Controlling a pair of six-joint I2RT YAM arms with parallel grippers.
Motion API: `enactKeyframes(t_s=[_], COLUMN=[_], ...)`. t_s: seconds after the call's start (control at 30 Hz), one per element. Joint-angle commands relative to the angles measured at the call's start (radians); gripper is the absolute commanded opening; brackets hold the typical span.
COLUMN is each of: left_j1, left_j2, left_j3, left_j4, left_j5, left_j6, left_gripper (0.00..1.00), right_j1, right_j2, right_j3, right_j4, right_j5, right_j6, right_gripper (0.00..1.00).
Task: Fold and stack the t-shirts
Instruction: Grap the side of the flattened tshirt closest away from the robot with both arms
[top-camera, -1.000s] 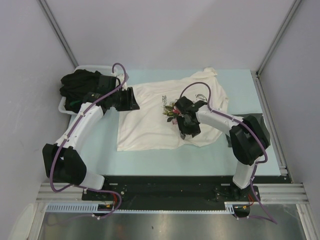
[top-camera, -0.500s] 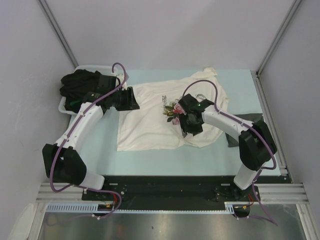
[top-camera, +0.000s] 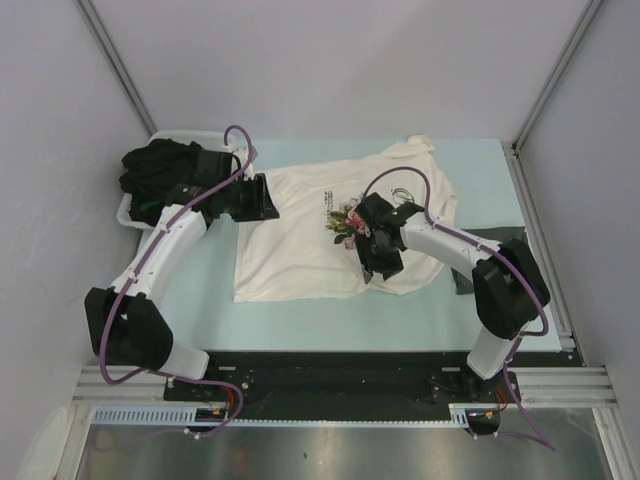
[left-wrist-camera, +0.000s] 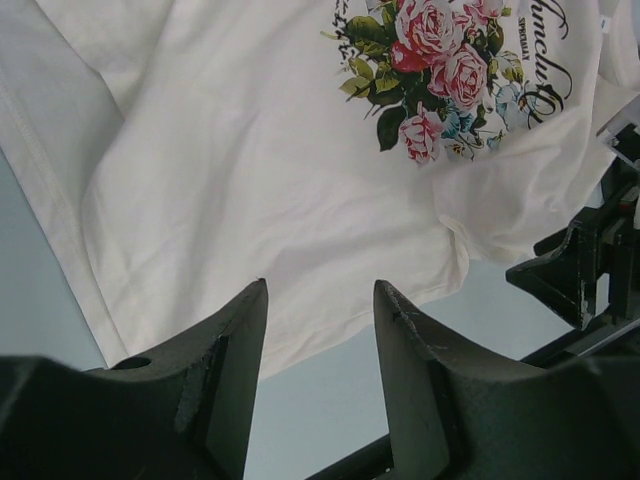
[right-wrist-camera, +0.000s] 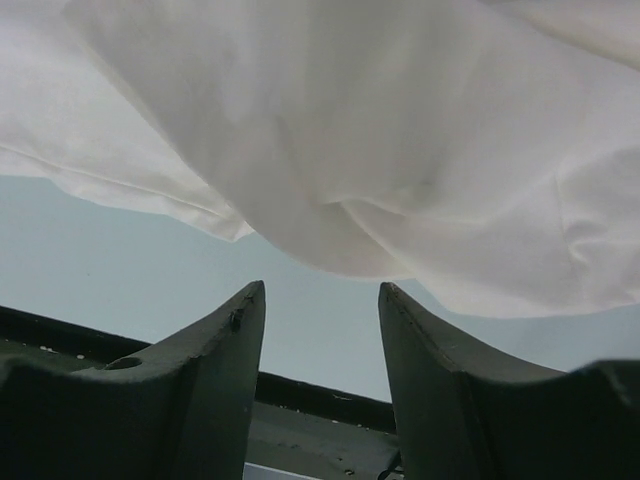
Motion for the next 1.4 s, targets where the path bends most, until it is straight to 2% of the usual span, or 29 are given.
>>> enactKeyframes(t_s=[0.0, 0.5, 1.07, 1.37], left_j1=[-0.006, -0.006, -0.006, -0.006], left_j2=[-0.017, -0.017, -0.011, -0.010], left_j3=[0.038, 0.037, 0.041, 0.044], left_j4=[0.013, 0.012, 0.009, 0.006], left_j5=[0.015, 0.011, 0.005, 0.000], left_j6=[0.011, 0.017, 0.021, 0.025], left_gripper=[0.52, 0.52, 0.52, 0.52], right_j1=[0.014, 0.021, 0.015, 0.004], right_j2=[0.033, 0.110, 0.140, 0.153], right_j3=[-0.017, -0.025, -0.028, -0.028], right_j4=[0.015, 0.036, 0.052, 0.059], right_j5=[-0.047, -0.069, -0.054, -0.037], right_j6=[-0.003, -0.035, -0.068, -0.088], right_gripper=[0.54, 0.45, 0.29, 0.10])
